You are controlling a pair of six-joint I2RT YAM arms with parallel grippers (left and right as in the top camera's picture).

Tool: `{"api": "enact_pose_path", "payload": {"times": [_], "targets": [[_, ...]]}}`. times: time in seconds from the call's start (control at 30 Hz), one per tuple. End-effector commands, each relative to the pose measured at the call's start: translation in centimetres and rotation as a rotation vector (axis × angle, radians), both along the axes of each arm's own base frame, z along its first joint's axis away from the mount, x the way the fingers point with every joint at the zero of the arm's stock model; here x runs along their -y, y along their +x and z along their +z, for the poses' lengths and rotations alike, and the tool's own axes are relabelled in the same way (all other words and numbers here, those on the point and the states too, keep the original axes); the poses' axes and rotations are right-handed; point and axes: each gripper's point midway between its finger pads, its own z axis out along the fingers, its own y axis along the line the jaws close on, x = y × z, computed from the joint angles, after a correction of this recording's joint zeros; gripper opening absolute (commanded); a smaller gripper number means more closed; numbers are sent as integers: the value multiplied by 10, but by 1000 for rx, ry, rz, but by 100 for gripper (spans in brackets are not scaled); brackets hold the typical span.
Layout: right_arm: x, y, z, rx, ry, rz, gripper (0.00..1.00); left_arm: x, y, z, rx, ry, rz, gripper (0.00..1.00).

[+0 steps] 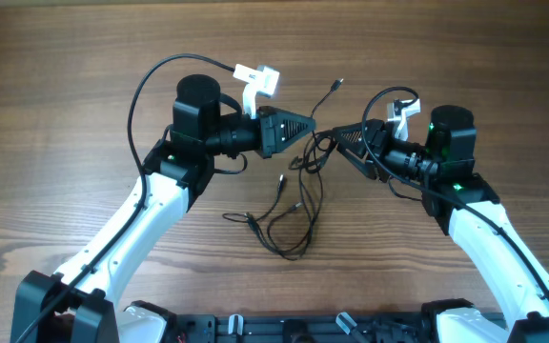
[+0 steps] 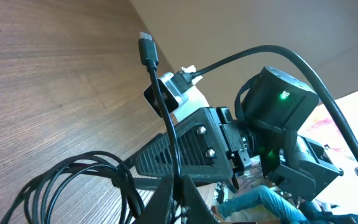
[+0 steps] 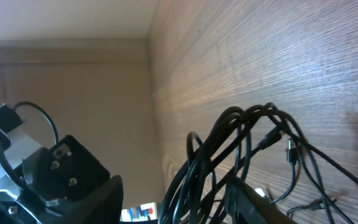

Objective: Untangle cables

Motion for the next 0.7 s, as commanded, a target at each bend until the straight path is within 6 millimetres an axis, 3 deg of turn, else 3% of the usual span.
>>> {"api": "enact_pose_path", "payload": {"times": [0.0, 0.23, 0.27, 0.33, 0.37, 0.4, 0.43, 0.47, 0.53, 0.67], "targets": [[-9, -5, 3, -5, 20, 45, 54, 3, -5, 17, 36, -24, -23, 4], [-27, -13, -1, -3, -6, 74, 39, 12, -10, 29, 101, -52, -52, 4], [-27, -12, -2, -3, -15, 64, 35, 15, -13, 29, 101, -52, -61, 4], [-26, -10, -4, -2, -28, 49, 10, 18, -15, 28, 94, -50, -69, 4], [-26, -9, -5, 4, -35, 45, 5, 17, -16, 26, 83, -45, -69, 5], [-25, -8, -6, 6, -44, 41, 4, 17, -16, 23, 69, -37, -67, 9], [-24, -8, -8, 36, -67, 50, 4, 15, -15, 17, 49, -20, -57, 23], [-23, -8, -9, 59, -87, 60, 4, 12, -14, 10, 29, -1, -47, 29], [-20, -10, -19, 85, -148, 74, 4, 3, -11, -10, -7, 70, -15, 36], [12, -15, -67, 29, -416, 16, 4, -24, 6, -42, -59, 199, 108, 42]]}}
